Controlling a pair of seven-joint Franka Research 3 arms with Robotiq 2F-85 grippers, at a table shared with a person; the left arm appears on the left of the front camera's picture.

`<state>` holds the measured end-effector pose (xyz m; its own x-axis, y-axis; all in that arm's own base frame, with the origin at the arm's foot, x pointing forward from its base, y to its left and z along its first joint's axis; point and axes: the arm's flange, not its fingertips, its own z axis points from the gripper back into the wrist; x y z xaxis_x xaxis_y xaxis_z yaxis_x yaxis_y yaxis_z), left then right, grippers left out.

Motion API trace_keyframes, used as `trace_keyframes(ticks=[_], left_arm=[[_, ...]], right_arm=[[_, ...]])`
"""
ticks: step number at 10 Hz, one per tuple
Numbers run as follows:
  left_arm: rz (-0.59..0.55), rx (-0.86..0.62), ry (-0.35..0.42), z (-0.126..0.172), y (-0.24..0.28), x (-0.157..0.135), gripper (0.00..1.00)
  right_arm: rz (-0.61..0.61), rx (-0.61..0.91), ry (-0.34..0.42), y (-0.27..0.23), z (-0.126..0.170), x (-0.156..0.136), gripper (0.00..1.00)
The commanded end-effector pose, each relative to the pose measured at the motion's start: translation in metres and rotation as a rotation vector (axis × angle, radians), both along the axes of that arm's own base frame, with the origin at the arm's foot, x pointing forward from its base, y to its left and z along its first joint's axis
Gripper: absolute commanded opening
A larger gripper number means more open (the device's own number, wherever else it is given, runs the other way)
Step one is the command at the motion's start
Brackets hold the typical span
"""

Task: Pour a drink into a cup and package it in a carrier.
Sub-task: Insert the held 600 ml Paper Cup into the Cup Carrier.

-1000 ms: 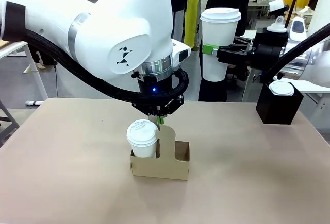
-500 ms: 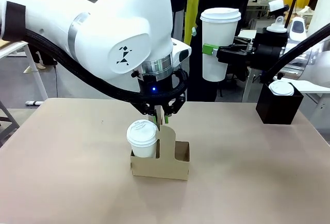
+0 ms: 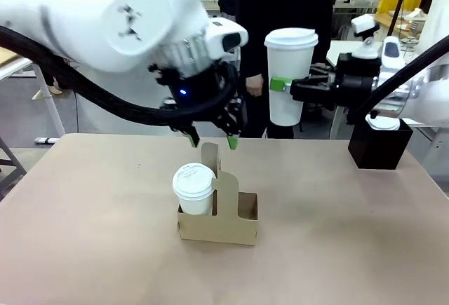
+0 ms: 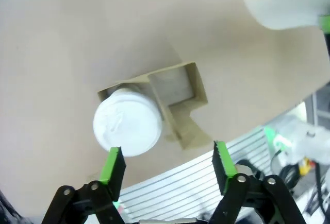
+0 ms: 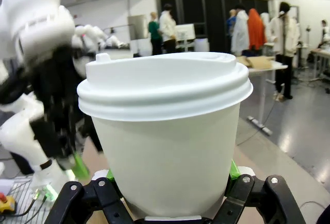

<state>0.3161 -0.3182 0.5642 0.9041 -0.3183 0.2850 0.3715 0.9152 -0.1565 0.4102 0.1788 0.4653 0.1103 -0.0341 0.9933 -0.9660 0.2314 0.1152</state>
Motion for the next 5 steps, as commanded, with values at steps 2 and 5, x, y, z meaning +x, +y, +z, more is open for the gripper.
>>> trace_keyframes(ticks=[2,5], left_arm=[[-0.323,-0.051,-0.095,-0.008,0.096,-0.010,1.00],[-0.521,-0.095,-0.235,-0.032,0.142,-0.011,1.00]], right_arm=[[0.138,0.007,0.019,0.004,-0.035,0.023,0.80],[0.245,0.050,0.046,0.022,-0.080,0.015,0.80]])
